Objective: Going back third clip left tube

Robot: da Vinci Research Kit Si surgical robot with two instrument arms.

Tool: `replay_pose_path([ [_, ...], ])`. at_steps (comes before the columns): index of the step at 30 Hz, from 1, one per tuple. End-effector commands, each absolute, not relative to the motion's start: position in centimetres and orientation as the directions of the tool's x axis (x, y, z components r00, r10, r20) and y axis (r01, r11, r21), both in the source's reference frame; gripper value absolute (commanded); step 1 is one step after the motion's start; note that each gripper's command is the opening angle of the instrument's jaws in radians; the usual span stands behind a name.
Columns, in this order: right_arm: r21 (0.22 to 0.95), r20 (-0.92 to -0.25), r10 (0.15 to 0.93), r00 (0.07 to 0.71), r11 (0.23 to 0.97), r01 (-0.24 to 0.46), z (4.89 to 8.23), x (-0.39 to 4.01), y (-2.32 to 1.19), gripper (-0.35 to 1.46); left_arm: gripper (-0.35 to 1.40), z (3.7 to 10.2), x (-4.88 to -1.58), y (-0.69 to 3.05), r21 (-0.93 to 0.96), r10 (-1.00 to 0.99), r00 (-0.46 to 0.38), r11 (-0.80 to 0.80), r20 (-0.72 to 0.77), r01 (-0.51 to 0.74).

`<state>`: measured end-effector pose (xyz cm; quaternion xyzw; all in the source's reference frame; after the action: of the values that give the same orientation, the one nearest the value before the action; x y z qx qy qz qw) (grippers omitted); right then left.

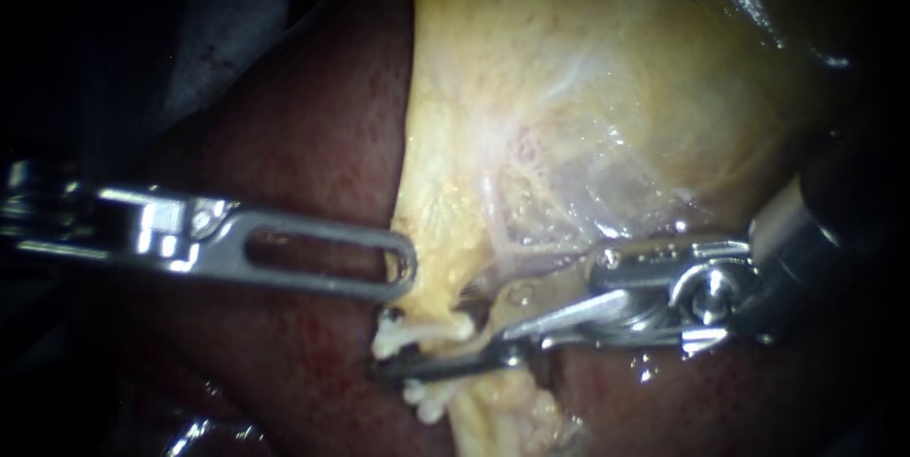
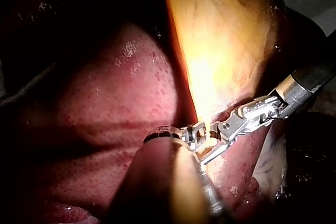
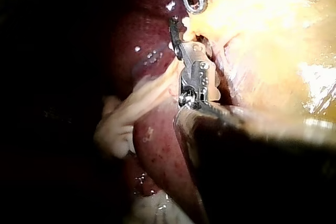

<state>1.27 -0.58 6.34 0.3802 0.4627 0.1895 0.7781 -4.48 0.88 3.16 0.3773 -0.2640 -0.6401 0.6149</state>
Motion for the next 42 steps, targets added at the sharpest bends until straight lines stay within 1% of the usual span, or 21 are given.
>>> replay_pose_path([
  [1,0.763,-0.581,0.643,0.498,0.644,0.059,6.35,1.27,-0.58,0.44,-0.35,3.16,-4.48,0.89,0.802,-0.987,0.041,-0.104,-0.158,0.588],
  [4,0.758,-0.587,0.641,0.495,0.65,0.057,6.35,1.27,-0.58,0.47,-0.35,3.16,-4.48,0.88,0.802,-0.987,0.041,-0.104,-0.158,0.588],
  [11,0.756,-0.589,0.641,0.492,0.652,0.057,6.31,1.24,-0.54,0.47,-0.35,3.16,-4.48,0.88,0.802,-0.987,0.041,-0.104,-0.158,0.588],
  [18,0.765,-0.58,0.655,0.484,0.642,0.048,6.09,1.06,-0.35,0.43,-0.35,3.16,-4.48,0.89,0.802,-0.987,0.041,-0.104,-0.158,0.588],
  [25,0.769,-0.575,0.673,0.466,0.639,0.026,5.81,0.68,-0.1,0.41,-0.35,3.21,-4.48,0.88,0.802,-0.987,0.041,-0.102,-0.156,0.589],
  [37,0.73,-0.613,0.662,0.431,0.683,-0.011,5.36,-0.18,0.35,0.48,-0.35,3.25,-4.5,0.87,0.802,-0.987,0.042,-0.101,-0.155,0.589],
  [42,0.713,-0.628,0.654,0.422,0.7,-0.024,5.21,-0.39,0.51,0.53,-0.35,3.25,-4.5,0.87,0.802,-0.987,0.042,-0.101,-0.155,0.589],
])
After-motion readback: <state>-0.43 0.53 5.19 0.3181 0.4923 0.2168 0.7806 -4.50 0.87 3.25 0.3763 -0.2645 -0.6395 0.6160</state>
